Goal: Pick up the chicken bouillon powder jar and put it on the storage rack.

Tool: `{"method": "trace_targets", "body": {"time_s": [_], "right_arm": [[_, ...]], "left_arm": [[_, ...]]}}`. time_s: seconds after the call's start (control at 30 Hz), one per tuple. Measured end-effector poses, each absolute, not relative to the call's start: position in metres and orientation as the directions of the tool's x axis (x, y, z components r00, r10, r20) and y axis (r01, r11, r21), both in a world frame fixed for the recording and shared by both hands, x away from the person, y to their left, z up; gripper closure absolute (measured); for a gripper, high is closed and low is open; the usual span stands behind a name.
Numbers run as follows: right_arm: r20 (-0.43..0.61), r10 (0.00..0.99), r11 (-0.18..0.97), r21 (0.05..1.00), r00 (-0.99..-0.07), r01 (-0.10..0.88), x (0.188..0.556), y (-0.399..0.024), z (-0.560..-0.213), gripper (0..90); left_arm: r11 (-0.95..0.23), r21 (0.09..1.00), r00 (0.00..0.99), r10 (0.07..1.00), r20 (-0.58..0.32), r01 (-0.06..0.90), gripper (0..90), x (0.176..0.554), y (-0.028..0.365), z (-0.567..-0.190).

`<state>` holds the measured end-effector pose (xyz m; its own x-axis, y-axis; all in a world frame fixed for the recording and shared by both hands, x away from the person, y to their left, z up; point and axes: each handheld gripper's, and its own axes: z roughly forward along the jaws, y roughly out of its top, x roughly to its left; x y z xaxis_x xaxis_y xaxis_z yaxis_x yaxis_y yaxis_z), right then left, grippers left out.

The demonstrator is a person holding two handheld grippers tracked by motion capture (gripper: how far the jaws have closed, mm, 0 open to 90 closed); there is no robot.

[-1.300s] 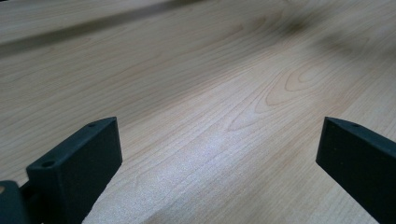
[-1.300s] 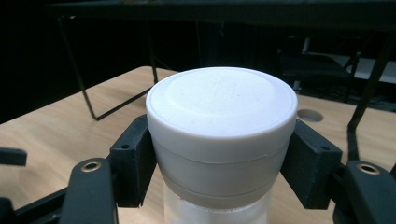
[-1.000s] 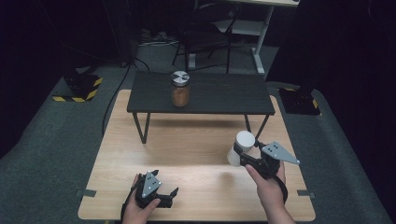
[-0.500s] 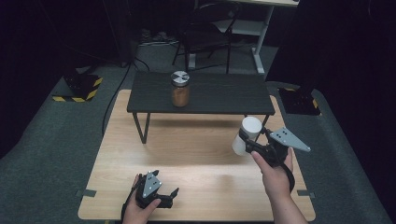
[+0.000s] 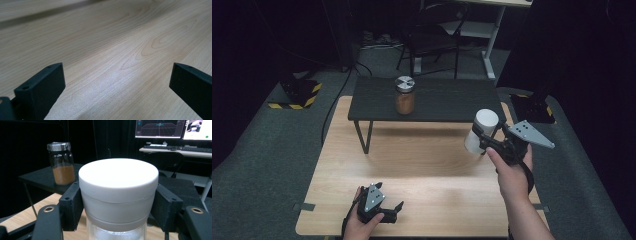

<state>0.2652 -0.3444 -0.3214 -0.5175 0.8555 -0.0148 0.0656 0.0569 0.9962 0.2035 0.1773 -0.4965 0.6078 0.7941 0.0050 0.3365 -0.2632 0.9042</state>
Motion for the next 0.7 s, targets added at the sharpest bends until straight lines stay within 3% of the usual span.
{"method": "trace_targets", "body": {"time_s": [0.7], "right_arm": [[-0.039, 0.883, 0.072, 0.996, -0.468, 0.055, 0.309, -0.311, -0.277, 33.8]], "left_arm": [[-0.241, 0.908, 0.606, 0.795, -0.018, 0.343, 0.5, 0.203, 0.181, -0.498]]}}
